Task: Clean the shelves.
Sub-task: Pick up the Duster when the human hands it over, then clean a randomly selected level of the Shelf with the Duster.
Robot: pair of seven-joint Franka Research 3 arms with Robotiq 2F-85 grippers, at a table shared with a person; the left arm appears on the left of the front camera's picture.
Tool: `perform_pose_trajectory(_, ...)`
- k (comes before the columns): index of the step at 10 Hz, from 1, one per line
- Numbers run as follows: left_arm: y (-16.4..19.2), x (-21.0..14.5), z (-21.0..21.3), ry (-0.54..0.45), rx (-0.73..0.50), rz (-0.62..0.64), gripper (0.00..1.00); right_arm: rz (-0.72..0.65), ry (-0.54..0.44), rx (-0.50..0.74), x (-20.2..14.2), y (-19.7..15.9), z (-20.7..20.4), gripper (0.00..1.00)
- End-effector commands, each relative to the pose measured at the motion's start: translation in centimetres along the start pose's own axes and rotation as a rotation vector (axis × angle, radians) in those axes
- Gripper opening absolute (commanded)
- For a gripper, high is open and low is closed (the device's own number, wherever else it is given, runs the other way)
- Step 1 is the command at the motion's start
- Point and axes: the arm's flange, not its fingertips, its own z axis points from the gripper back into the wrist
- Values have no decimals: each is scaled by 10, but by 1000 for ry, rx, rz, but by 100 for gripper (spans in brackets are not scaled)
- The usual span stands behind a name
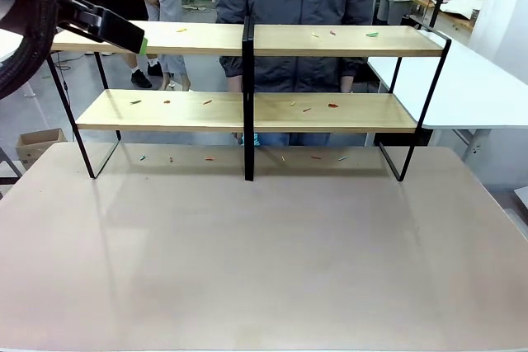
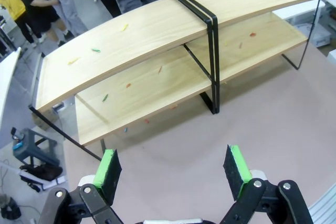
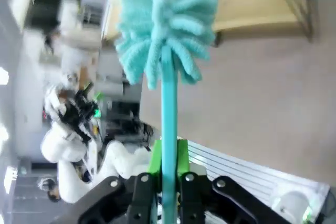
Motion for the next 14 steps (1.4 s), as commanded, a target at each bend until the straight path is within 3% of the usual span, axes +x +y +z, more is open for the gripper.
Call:
perform_pose_trajectory(1, 1, 0, -1, 2, 1, 2, 100, -88, -222, -22, -29, -20, 60, 0)
perform_pose_trajectory(3, 1, 0, -1, 2, 1, 2, 100, -127, -371, -56, -84, -52, 98, 0)
perform_pose_trajectory(4, 1, 0, -1, 2, 1, 2, 100, -84, -369, -51, -97, -64, 96, 0)
perform_pose_trajectory(5, 1, 0, -1, 2, 1, 2, 100, -116, -296, -31, -75, -41, 113, 0)
perform_pose_trajectory(14, 1, 0, -1, 2, 1, 2, 100, -116, -296, -31, -75, -41, 113, 0)
